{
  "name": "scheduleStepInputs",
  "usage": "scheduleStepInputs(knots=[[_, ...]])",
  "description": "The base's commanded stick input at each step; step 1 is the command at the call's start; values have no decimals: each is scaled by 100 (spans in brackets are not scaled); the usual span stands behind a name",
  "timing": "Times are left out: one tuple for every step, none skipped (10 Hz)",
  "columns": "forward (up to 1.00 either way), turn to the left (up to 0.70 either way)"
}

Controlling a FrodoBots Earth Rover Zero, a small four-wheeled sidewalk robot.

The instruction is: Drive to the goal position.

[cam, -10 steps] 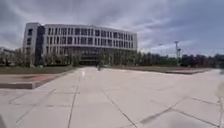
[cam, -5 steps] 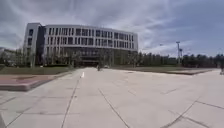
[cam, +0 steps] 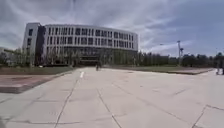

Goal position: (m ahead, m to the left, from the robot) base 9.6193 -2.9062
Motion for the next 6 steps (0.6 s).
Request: scheduleStepInputs(knots=[[50,0],[50,0],[50,0],[50,0],[50,0],[50,0]])
